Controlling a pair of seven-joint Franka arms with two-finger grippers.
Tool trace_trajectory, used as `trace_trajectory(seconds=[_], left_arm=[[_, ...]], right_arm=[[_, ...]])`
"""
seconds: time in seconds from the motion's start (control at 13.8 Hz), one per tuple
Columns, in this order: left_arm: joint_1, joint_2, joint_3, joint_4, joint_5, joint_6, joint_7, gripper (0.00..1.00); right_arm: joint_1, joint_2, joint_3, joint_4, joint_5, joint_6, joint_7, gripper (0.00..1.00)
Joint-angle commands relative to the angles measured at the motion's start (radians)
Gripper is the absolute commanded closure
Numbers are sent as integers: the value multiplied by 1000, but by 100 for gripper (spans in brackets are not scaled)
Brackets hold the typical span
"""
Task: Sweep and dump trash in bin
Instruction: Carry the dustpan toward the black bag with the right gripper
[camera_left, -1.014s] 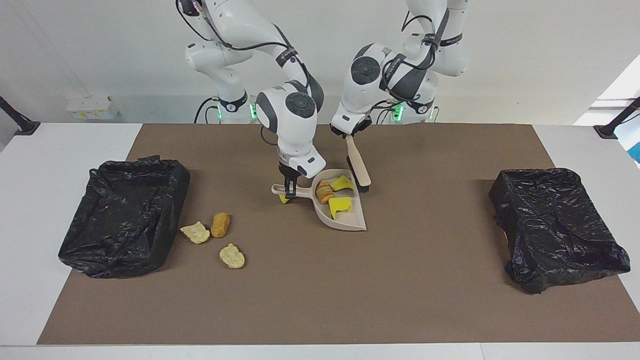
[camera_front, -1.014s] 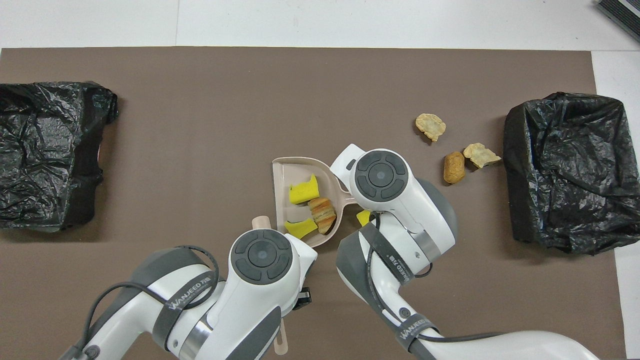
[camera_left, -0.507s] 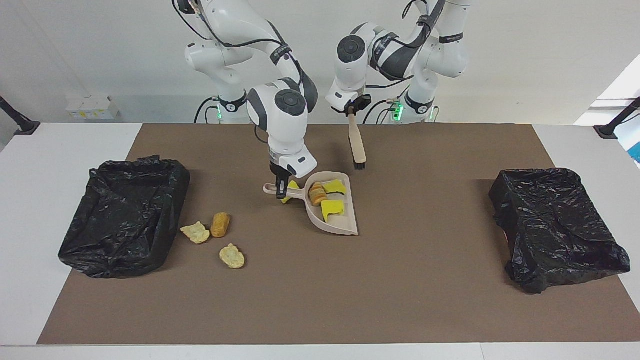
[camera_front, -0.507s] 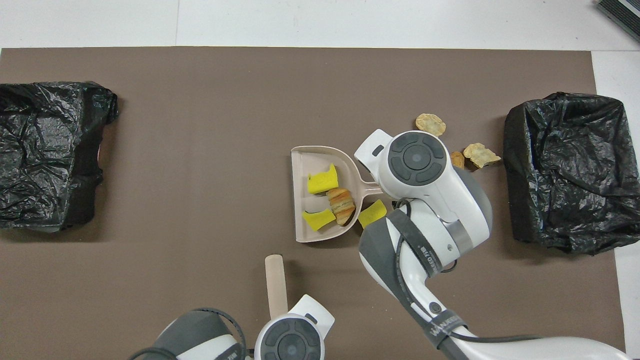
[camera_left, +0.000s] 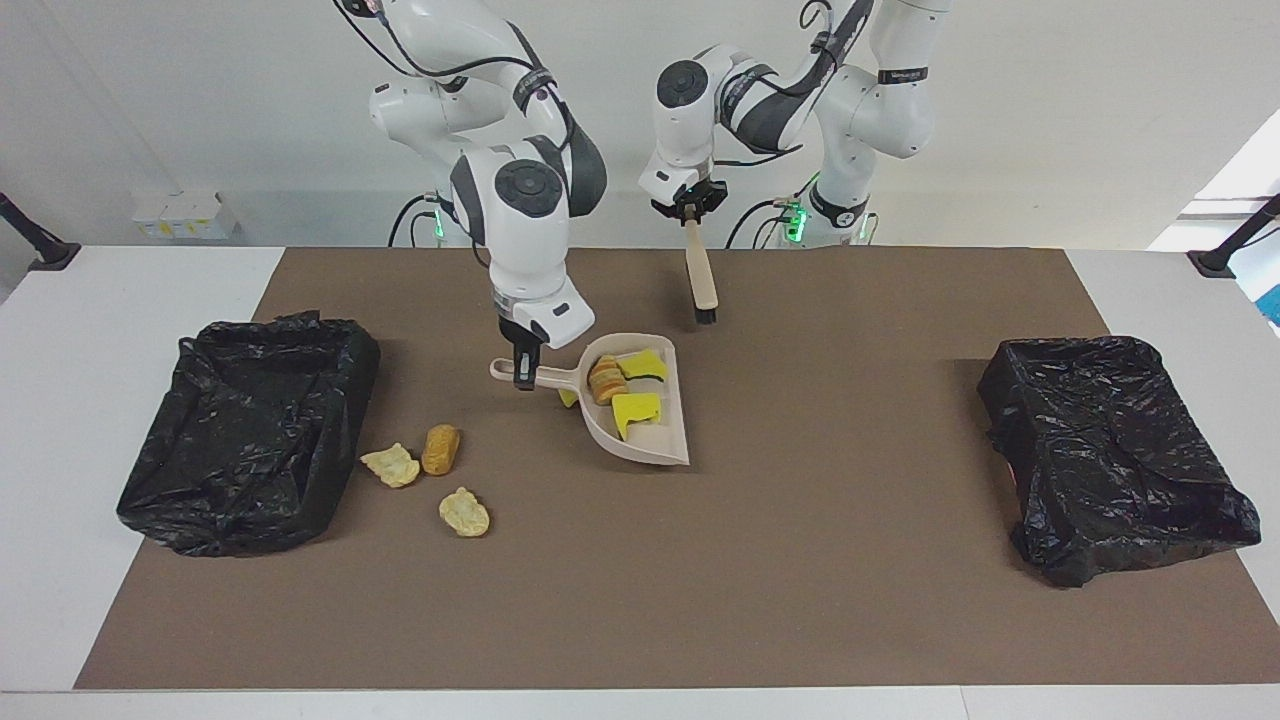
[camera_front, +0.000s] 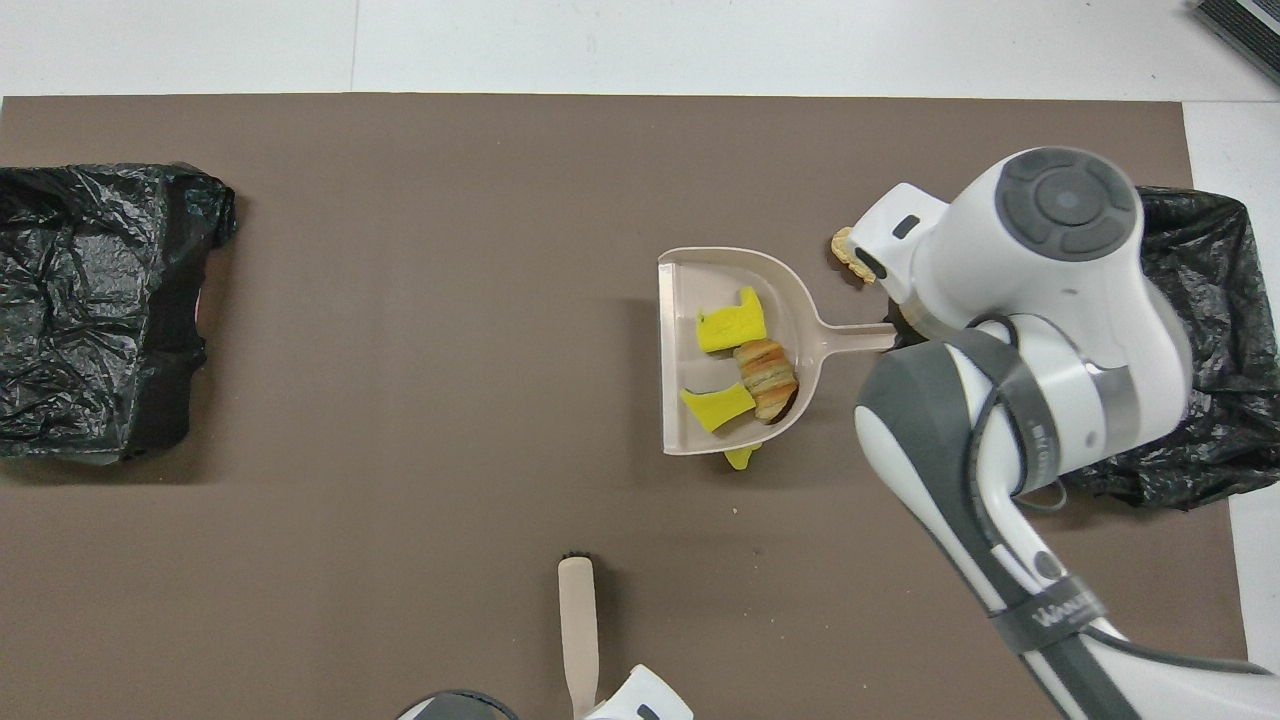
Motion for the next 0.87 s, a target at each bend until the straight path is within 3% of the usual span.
trace_trajectory(seconds=[0.0, 0.29, 0.51, 0.65, 0.72, 0.8], left_arm=[[-25, -25, 14, -52, 16, 57, -22, 100], [-25, -8, 16, -50, 16, 55, -22, 99], [1, 18, 19, -24, 17, 45, 3, 67], [60, 21, 20, 18, 17, 22, 46, 57], [89, 22, 20, 54, 28, 0, 56, 43], [109, 24, 22, 84, 62, -12, 63, 37]], right_arm=[[-89, -24, 7, 28, 26, -26, -84, 100], [-215, -22, 5, 85, 27, -79, -225, 100], [-316, -18, 5, 105, 26, -103, -354, 100], [-381, -16, 4, 107, 12, -100, -432, 100], [-413, -13, 1, 117, 9, -99, -454, 100], [-450, -7, -1, 134, 3, -99, -460, 100]])
